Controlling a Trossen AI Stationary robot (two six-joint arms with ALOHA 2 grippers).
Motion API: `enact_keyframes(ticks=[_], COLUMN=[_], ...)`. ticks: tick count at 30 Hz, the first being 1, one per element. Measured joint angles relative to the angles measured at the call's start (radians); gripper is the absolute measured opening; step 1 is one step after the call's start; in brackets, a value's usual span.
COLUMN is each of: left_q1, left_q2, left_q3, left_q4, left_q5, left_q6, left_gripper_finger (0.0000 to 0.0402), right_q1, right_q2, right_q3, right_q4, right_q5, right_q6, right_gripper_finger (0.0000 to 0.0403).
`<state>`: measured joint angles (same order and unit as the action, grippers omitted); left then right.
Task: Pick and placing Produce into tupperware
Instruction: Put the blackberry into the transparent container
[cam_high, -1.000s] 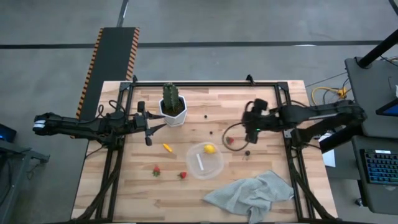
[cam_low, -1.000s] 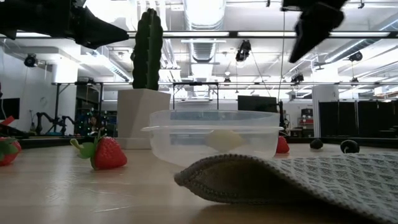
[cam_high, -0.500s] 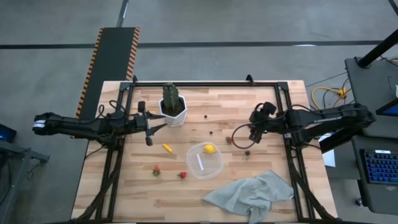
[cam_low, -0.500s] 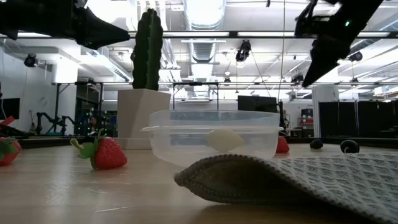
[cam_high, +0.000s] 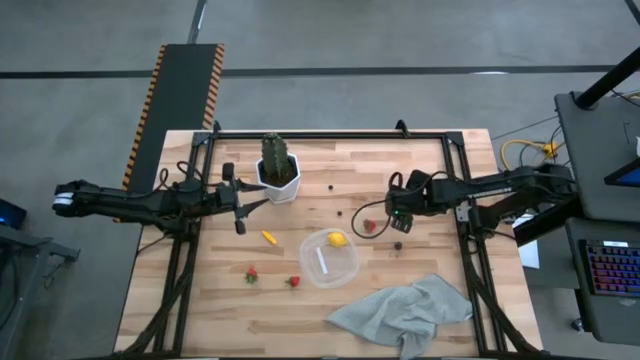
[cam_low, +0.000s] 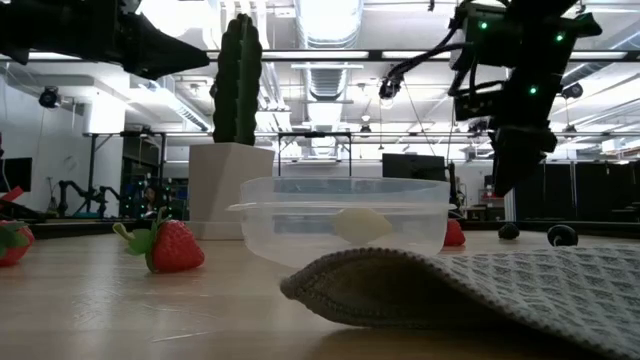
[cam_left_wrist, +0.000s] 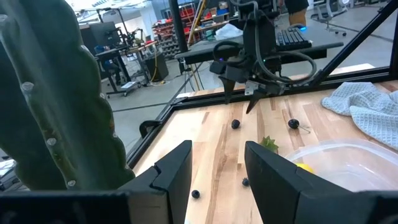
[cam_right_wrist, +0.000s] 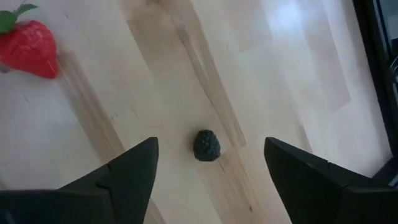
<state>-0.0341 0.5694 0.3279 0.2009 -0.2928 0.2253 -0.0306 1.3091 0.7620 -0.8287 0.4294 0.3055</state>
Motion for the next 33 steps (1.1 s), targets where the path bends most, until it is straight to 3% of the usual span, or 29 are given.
enact_keyframes(ticks=[11, 24, 33], left_q1=[0.000, 0.000, 0.000], left_q2=[-0.001, -0.001, -0.001], left_q3=[0.000, 0.000, 0.000], left_q4=[0.000, 0.001, 0.001], left_q5=[0.000, 0.000, 0.000], left_q6=[0.001, 0.001, 0.001], left_gripper_finger=[0.0135, 0.0135, 0.0135], right_q1=[-0.028, 0.107, 0.148], right_q2=[-0.114, -0.581, -0.716], right_q3=[-0.008, -0.014, -0.073], right_q4=[0.021, 0.004, -0.024], right_q5=[-0.037, -0.044, -0.070], right_q6=[-0.033, 0.047, 0.091], right_gripper_finger=[0.0278, 0.0258, 0.0258])
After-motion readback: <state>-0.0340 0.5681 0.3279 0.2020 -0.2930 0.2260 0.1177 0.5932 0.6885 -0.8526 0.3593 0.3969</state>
